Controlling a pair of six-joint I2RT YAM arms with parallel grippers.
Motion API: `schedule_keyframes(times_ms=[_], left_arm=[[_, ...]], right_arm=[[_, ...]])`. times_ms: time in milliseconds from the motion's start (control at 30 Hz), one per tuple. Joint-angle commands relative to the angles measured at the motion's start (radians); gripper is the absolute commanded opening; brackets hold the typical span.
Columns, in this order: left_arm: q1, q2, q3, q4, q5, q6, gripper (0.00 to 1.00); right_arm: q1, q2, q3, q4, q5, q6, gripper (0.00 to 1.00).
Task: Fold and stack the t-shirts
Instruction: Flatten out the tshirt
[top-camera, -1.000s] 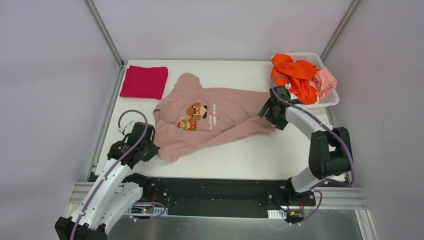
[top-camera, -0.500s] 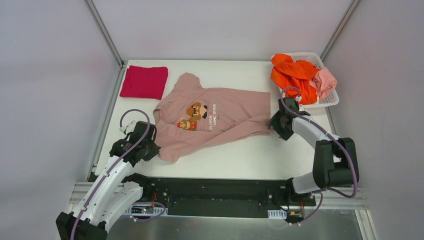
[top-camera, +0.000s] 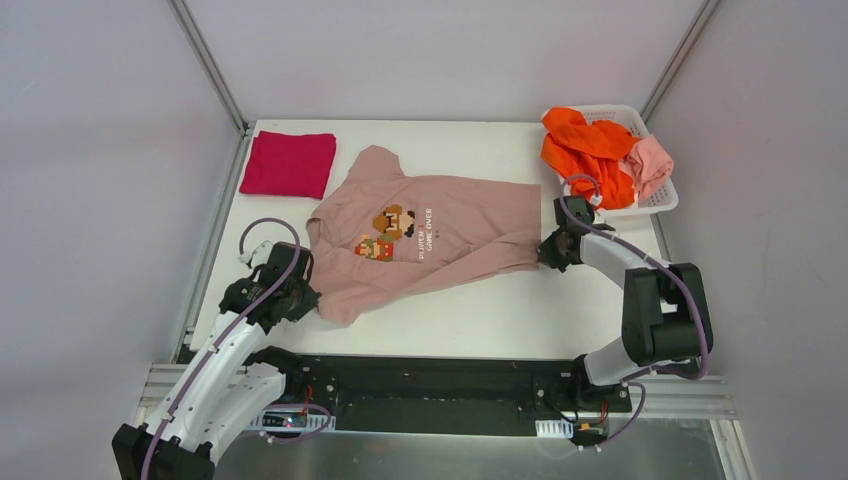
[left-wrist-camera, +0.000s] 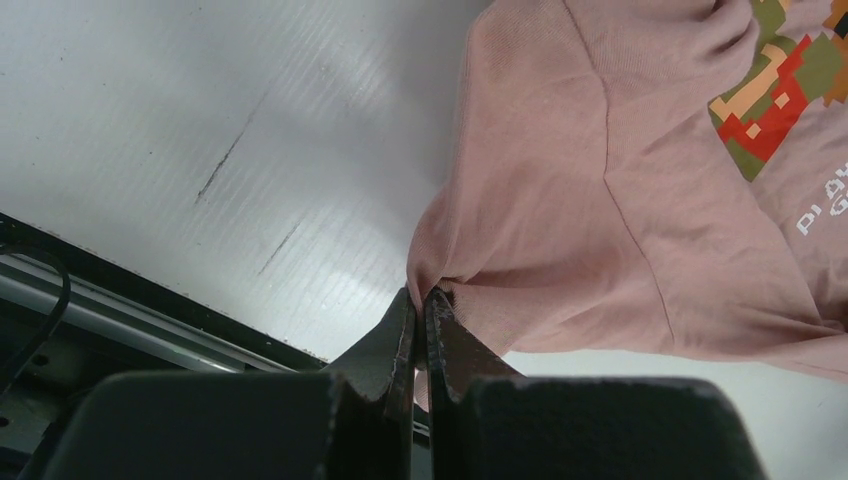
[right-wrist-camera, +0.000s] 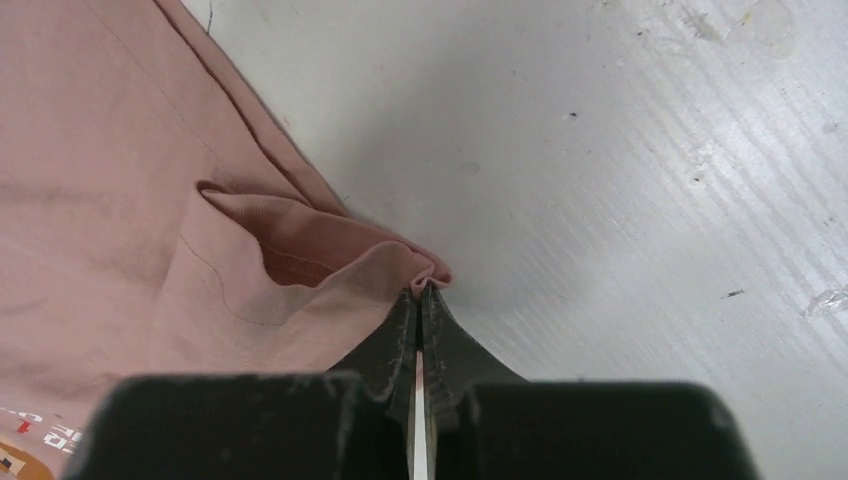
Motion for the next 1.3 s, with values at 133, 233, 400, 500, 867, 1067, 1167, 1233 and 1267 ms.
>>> schedule_keyframes(times_ms=[133, 233, 400, 500, 867, 1067, 1167, 1233, 1267], left_arm=[[0.006, -0.029, 0.08, 0.015, -0.059, 0.027, 0.0], [0.006, -0.047, 0.133, 0.026, -0.068, 0.048, 0.0], [0.006, -0.073, 0.243, 0.054, -0.068, 0.092, 0.0], [0.006, -0.086, 0.346, 0.073, -0.09, 0.133, 0.0], [0.007, 0.009, 0.953, 0.206, -0.076, 0.361, 0.0], [0.006, 0.158, 1.354, 0.208, 0.072, 0.491, 0.0], [0.006, 0.195, 1.483, 0.208, 0.085, 0.531, 0.0], [0.006, 0.211, 1.55, 0.208, 0.087, 0.545, 0.0], [0.006, 0.219, 1.579, 0.208, 0.097, 0.549, 0.0]], right_arm=[[-0.005, -0.191, 0.034, -0.034, 0.058, -0.077, 0.0], [-0.005, -0.321, 0.024, -0.028, 0.076, -0.124, 0.0], [-0.002, -0.519, 0.035, 0.032, 0.01, -0.179, 0.0], [-0.004, -0.596, 0.097, 0.03, 0.015, -0.203, 0.0], [-0.004, -0.731, 0.57, -0.034, 0.015, -0.321, 0.0], [-0.004, -0.738, 0.824, -0.113, -0.004, -0.364, 0.0], [-0.005, -0.721, 0.958, -0.154, -0.008, -0.383, 0.0], [-0.003, -0.711, 1.023, -0.168, -0.007, -0.395, 0.0], [-0.004, -0.705, 1.055, -0.174, -0.009, -0.4, 0.0]])
